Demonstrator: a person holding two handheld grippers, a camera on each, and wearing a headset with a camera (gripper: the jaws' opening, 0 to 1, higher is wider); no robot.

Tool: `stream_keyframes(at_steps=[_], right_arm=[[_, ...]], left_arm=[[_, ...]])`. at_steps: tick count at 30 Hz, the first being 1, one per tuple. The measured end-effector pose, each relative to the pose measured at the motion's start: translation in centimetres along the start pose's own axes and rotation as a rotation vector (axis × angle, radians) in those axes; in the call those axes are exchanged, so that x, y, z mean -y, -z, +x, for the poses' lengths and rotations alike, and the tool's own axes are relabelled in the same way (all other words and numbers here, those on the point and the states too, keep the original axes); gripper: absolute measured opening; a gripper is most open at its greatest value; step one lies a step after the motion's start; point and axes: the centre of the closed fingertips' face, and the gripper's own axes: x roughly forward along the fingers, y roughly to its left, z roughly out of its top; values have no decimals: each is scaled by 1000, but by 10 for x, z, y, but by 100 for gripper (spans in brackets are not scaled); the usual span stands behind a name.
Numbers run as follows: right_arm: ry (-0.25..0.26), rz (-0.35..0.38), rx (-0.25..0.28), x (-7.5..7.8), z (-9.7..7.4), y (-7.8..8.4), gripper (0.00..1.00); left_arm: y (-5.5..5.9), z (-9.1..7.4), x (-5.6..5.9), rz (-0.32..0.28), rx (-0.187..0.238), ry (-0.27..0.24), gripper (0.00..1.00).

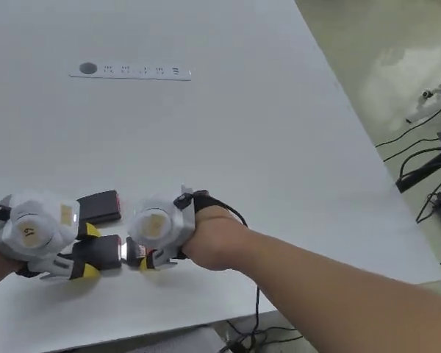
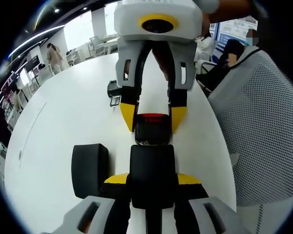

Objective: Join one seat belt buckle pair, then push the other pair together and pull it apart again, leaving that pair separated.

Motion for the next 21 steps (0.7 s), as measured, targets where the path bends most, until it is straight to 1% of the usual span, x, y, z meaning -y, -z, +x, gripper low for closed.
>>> stream_keyframes(at_steps=[6,14,21], right_arm=[[-1,-1,-4,-1,-1,-1,30],[-7,7,4,1,-1,-2,30],[-14,-7,1,2,0,-2,30]], left_arm=[[0,0,-1,2,2,2,34],[0,-1,-2,12,4,11,34],[0,-2,-3,7,12,12,34]])
